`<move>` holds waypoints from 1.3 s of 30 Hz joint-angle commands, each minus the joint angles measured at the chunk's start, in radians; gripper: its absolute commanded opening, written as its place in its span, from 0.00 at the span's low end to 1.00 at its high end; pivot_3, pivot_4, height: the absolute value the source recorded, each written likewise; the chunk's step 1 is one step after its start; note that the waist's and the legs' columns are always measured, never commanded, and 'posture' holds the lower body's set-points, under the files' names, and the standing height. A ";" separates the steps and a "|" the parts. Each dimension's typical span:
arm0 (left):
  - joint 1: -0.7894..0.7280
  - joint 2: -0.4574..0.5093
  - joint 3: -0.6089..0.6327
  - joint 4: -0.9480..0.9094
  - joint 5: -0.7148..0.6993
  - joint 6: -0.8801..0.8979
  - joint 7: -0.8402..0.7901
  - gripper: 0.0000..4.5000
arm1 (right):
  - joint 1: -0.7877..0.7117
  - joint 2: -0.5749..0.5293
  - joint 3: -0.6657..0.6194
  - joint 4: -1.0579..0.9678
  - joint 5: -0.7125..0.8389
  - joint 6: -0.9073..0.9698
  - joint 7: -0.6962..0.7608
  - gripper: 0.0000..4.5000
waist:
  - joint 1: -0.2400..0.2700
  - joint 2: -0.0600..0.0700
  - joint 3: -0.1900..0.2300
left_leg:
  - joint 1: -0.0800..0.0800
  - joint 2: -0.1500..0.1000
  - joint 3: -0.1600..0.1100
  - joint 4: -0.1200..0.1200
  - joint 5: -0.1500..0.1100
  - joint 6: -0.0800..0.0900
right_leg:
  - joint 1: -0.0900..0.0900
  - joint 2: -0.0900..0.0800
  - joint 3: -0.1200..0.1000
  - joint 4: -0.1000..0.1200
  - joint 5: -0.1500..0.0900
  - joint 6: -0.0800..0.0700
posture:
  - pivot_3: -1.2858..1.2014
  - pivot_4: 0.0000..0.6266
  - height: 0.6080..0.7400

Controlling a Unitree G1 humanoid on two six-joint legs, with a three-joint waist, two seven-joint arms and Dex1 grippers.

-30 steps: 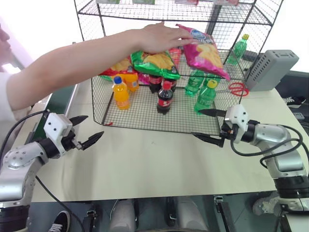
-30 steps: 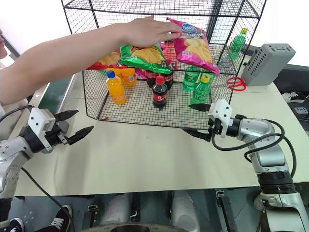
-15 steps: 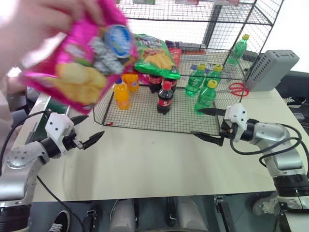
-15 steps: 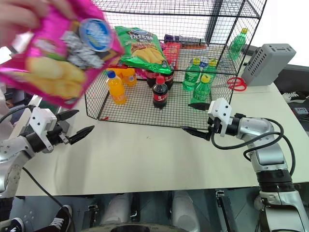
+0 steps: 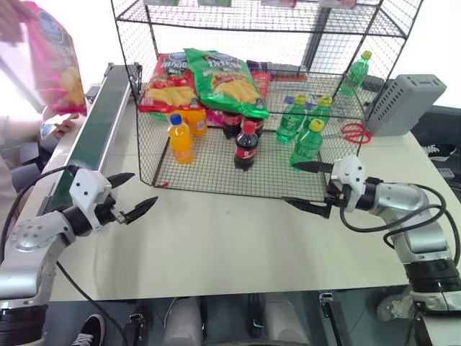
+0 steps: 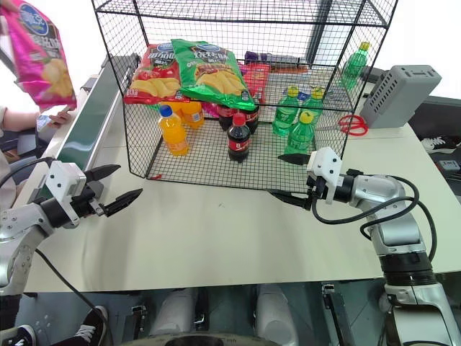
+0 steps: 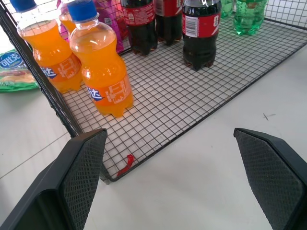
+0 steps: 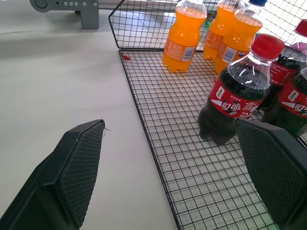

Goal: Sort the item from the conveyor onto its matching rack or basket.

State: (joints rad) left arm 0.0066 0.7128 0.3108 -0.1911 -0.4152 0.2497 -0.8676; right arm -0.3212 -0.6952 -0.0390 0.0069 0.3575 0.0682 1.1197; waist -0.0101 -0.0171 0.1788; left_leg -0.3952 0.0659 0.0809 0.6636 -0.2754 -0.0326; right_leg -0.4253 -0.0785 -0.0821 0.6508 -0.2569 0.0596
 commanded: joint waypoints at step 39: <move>0.030 0.032 0.044 -0.020 -0.005 -0.036 0.010 1.00 | -0.072 0.041 0.018 0.003 -0.058 0.112 -0.139 0.99 | -0.011 0.002 0.001 | -0.001 -0.003 -0.010 0.000 0.000 0.000 | 0.005 -0.005 -0.008 0.000 0.000 0.000 | 0.52 0.24 1.00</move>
State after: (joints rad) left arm 0.0395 0.7391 0.3340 -0.2060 -0.4230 0.2385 -0.8638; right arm -0.3617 -0.6508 -0.0046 0.0595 0.2893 0.1783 0.9886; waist -0.0216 -0.0148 0.1802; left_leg -0.3965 0.0580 0.0562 0.6630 -0.2744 -0.0332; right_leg -0.4127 -0.0890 -0.1022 0.6497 -0.2578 0.0612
